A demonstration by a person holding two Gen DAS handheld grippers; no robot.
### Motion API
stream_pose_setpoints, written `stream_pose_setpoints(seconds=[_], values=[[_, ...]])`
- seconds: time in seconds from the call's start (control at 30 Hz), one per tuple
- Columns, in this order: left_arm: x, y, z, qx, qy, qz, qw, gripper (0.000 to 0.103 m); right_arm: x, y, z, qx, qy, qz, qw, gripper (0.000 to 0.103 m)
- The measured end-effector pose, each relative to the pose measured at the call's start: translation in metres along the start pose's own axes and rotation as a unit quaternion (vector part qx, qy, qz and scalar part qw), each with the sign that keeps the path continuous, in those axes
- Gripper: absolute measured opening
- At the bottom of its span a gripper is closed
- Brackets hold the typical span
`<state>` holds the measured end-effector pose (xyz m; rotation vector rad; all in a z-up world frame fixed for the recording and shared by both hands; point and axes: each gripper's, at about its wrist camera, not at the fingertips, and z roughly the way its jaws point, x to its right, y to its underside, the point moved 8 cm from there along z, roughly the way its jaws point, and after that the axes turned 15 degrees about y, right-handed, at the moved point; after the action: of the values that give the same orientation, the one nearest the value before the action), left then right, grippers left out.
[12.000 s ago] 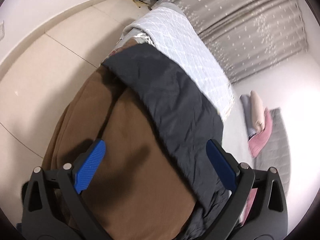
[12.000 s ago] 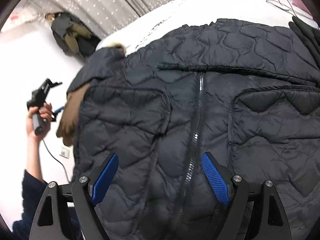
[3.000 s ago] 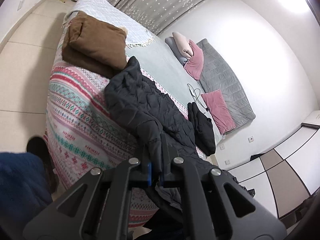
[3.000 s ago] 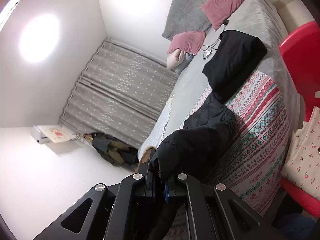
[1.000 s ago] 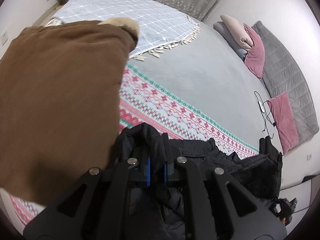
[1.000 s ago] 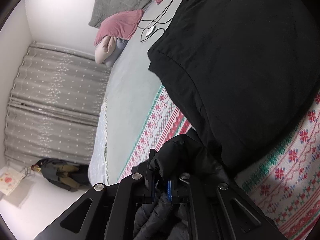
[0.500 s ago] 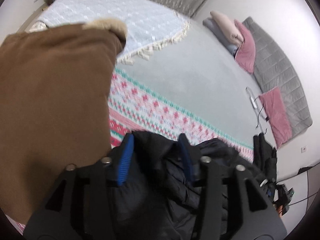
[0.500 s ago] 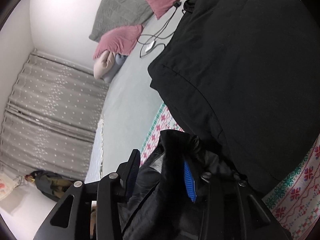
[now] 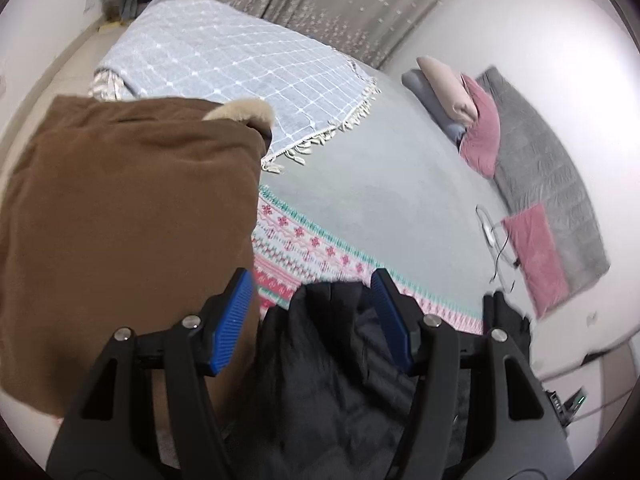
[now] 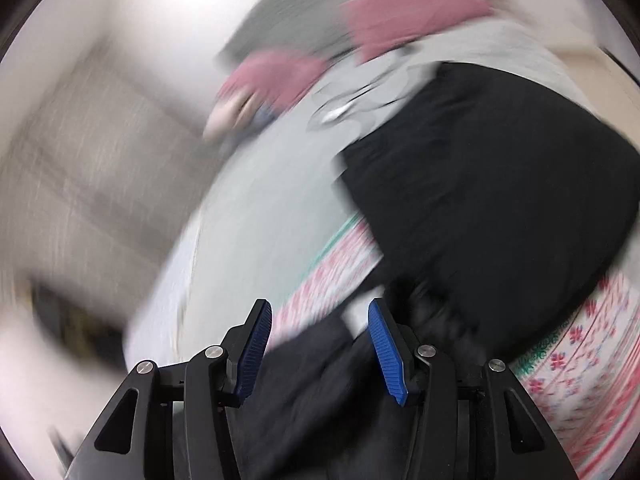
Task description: Fold large clothes
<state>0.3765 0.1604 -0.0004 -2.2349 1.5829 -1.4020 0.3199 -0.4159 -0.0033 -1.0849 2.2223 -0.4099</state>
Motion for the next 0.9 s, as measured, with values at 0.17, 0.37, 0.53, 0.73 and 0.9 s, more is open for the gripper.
stream_pose_setpoints(seconds=[0.17, 0.37, 0.53, 0.73, 0.9], values=[[0.026, 0.037, -0.002, -0.032, -0.037, 0.091, 0.9947, 0.063, -0.098, 0.117, -0.002, -0.112, -0.079, -0.338, 0.931, 0.051], [-0.005, 0.098, 0.022, -0.06, -0.124, 0.108, 0.9846, 0.055, -0.139, 0.188, 0.036, -0.121, -0.003, -0.456, 0.882, 0.051], [-0.031, 0.109, 0.011, -0.057, -0.122, 0.062, 0.9889, 0.043, -0.148, 0.18, 0.048, -0.086, 0.0, -0.461, 0.883, 0.051], [-0.035, 0.111, 0.009, -0.062, -0.127, 0.046, 0.9888, 0.039, -0.164, 0.129, 0.064, 0.009, 0.005, -0.366, 0.93, 0.051], [-0.034, 0.117, 0.011, -0.066, -0.128, 0.041, 0.9887, 0.039, -0.157, 0.127, 0.093, -0.008, 0.033, -0.344, 0.938, 0.051]])
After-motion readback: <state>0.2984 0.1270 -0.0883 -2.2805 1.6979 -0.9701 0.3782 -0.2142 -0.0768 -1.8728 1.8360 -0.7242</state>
